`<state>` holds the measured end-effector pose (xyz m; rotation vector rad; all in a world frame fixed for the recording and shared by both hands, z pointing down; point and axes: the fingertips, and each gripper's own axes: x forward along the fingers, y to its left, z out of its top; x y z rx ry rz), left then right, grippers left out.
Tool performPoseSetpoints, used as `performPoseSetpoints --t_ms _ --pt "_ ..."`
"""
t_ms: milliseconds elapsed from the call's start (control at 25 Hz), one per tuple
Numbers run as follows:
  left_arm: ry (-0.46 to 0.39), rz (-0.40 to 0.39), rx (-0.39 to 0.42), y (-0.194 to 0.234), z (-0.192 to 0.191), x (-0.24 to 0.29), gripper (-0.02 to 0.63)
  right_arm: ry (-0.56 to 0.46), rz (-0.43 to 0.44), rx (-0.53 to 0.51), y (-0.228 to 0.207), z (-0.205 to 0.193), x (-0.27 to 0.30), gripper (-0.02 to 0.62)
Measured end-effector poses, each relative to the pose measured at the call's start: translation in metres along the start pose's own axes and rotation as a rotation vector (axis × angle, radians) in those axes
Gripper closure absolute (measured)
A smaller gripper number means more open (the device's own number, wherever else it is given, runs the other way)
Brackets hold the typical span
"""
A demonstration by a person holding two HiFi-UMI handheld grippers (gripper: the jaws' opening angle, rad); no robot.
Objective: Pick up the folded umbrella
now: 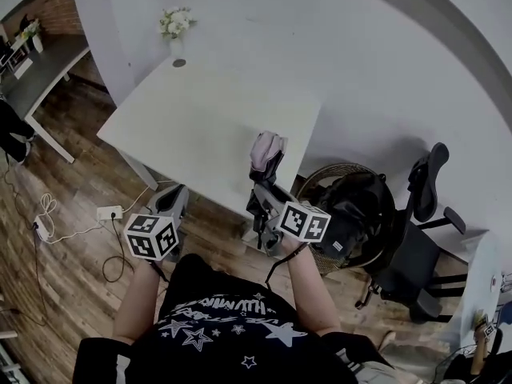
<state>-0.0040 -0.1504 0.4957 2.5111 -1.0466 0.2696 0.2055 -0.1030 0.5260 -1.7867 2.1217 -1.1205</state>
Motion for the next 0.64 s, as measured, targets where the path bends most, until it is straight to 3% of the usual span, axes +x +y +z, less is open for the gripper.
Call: performPoseSetpoints --t_ms 640 --pt "-0.009 0.027 -0.024 0.025 -0.023 -0.114 0.603 0.003 -0.010 -0.015 0.073 -0.061 -0.037 0.380"
